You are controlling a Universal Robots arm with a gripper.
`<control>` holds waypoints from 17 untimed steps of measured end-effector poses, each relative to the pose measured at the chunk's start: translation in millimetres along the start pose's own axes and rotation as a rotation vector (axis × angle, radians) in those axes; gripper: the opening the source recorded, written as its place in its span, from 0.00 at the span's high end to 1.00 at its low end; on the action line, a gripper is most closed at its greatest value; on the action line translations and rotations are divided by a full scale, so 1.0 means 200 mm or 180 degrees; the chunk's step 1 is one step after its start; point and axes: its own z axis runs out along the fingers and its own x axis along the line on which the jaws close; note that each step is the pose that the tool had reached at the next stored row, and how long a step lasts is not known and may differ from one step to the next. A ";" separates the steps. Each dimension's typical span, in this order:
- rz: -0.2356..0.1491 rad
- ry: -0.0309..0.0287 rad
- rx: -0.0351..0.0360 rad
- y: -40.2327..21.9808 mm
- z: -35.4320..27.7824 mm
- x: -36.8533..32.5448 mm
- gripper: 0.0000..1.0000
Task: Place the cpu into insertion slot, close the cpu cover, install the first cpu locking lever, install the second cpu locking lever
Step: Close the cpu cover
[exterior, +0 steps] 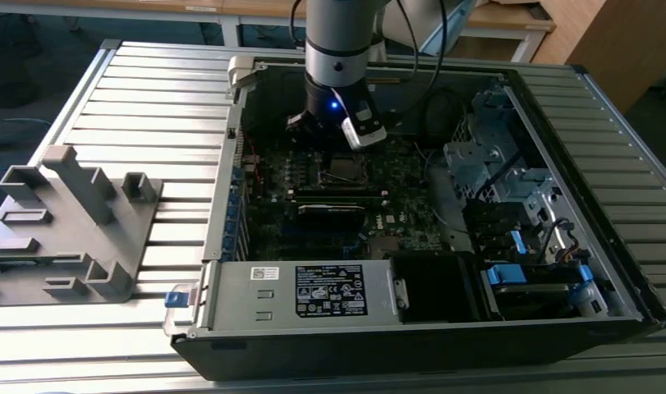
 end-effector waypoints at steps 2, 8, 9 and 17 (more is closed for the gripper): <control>0.0000 0.0001 0.0000 0.000 0.000 -0.007 0.90; 0.0000 0.0001 0.0000 0.002 0.001 -0.055 0.90; 0.0000 0.0000 0.0000 0.002 0.001 -0.066 0.90; 0.0000 0.0000 0.0000 0.004 0.002 -0.141 0.90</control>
